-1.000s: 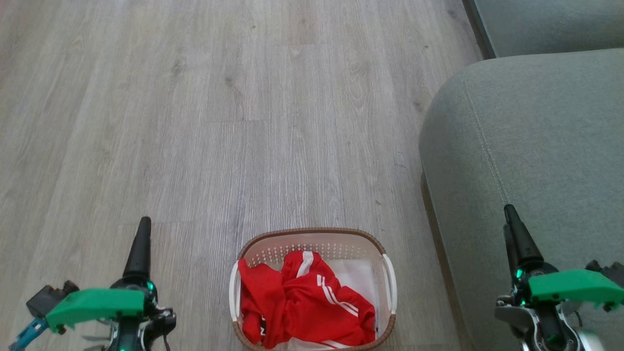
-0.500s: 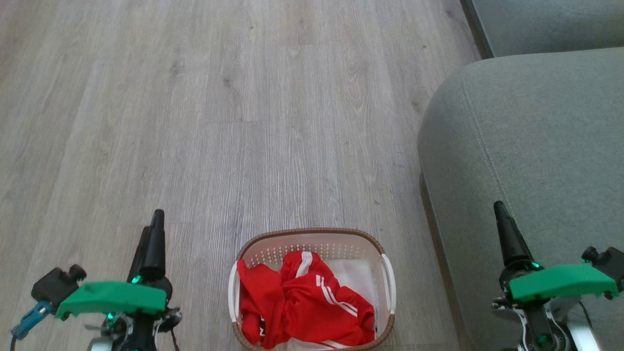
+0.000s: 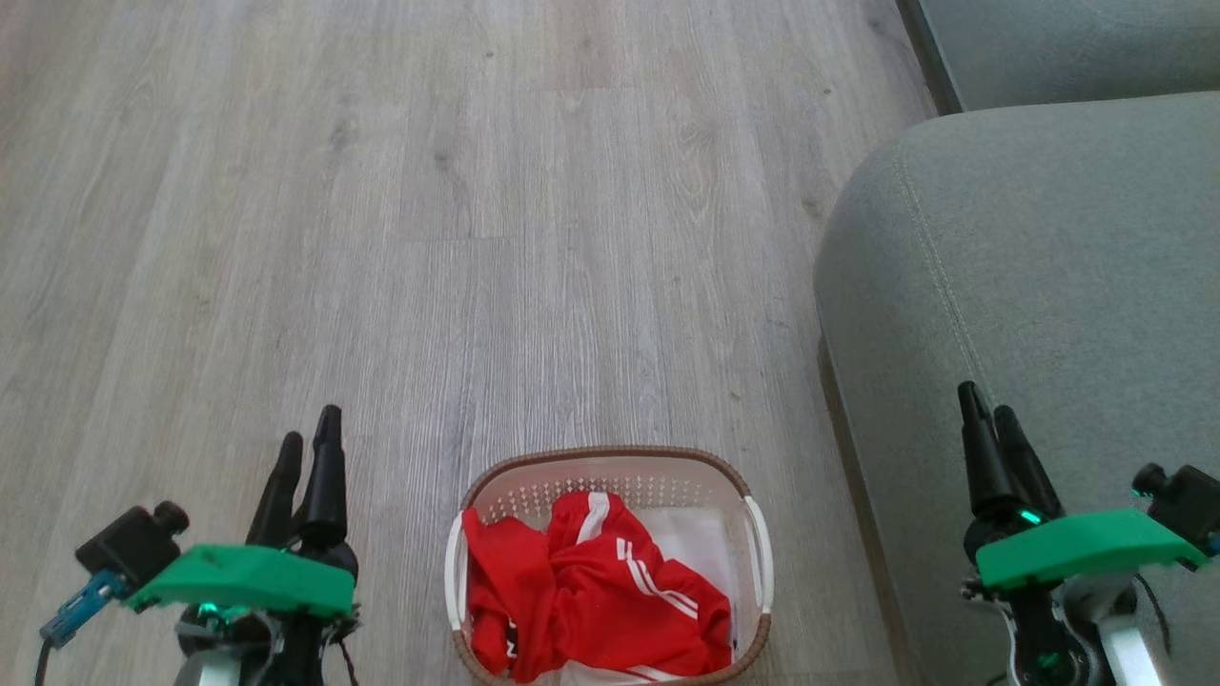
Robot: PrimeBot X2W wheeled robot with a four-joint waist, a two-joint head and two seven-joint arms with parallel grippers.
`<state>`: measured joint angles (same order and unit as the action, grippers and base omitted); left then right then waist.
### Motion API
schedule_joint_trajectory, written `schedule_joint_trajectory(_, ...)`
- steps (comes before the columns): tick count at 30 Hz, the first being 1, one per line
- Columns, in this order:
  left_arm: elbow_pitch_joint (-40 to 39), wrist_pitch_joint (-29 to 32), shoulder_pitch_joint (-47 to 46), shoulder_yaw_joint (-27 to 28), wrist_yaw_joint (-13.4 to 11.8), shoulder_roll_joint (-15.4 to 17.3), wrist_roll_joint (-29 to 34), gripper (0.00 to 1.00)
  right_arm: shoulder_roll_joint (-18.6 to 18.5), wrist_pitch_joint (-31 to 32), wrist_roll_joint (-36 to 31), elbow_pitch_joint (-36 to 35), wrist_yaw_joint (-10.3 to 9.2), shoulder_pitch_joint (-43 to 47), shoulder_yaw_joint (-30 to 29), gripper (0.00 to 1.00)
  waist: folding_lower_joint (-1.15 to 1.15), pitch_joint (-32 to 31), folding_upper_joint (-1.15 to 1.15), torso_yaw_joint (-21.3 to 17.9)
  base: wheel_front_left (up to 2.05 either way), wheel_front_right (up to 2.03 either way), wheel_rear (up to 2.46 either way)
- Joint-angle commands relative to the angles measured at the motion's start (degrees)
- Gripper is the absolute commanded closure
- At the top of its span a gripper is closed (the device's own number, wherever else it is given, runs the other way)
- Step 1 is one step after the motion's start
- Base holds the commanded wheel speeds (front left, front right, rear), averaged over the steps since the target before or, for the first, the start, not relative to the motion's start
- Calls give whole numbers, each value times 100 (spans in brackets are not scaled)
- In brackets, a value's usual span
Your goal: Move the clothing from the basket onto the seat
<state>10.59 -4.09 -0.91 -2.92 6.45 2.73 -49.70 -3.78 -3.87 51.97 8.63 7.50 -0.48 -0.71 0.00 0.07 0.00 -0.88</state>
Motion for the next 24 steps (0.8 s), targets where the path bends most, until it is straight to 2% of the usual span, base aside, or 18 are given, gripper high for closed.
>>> schedule_joint_trajectory(1, -256, -76, -302, 91, -38, 91, 195, 0, -81, -81, -202, -267, -1, -222, 90, 0, 0, -1, 0, 0, 0, 0, 0)
schedule_joint_trajectory(24, -465, -462, -340, -56, -56, 90, 1805, 0, -55, -473, -1788, -437, -1, -191, 213, 0, 0, -5, 0, 21, 0, 0, 0)
